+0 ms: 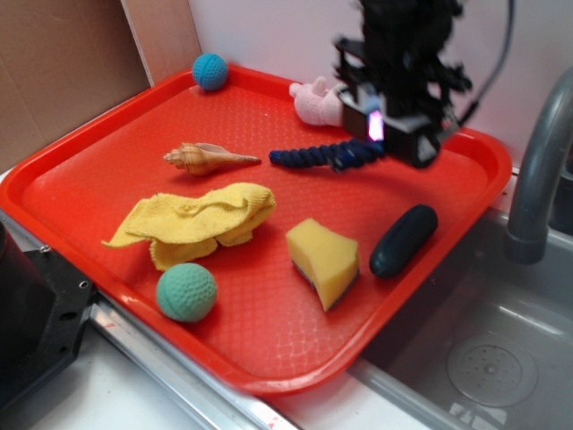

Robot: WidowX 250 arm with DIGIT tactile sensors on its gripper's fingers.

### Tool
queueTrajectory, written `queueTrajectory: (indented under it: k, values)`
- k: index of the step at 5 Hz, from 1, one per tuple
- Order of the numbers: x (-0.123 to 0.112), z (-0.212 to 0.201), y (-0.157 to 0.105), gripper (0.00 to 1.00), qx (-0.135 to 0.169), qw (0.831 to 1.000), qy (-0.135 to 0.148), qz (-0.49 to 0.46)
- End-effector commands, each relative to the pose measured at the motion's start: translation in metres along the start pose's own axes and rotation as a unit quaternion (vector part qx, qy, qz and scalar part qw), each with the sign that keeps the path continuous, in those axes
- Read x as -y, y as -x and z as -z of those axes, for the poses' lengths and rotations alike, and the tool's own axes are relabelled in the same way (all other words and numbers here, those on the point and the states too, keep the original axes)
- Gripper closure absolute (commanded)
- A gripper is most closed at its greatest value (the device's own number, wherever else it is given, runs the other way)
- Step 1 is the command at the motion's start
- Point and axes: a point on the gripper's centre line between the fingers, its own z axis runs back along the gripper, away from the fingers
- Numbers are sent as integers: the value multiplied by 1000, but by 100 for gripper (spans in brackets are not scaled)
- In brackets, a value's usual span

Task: Grab the blue rope.

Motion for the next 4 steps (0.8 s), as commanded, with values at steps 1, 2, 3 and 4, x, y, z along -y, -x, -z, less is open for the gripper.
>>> queueTrajectory:
  k: [1, 2, 3, 4]
  values:
    - [-54, -97, 33, 100, 69, 983, -63, -160]
    - [-77, -124, 47, 100, 73, 977, -91, -178]
    - [-91, -145, 58, 100, 106, 973, -93, -183]
    - [-102, -155, 64, 100, 116, 970, -88, -197]
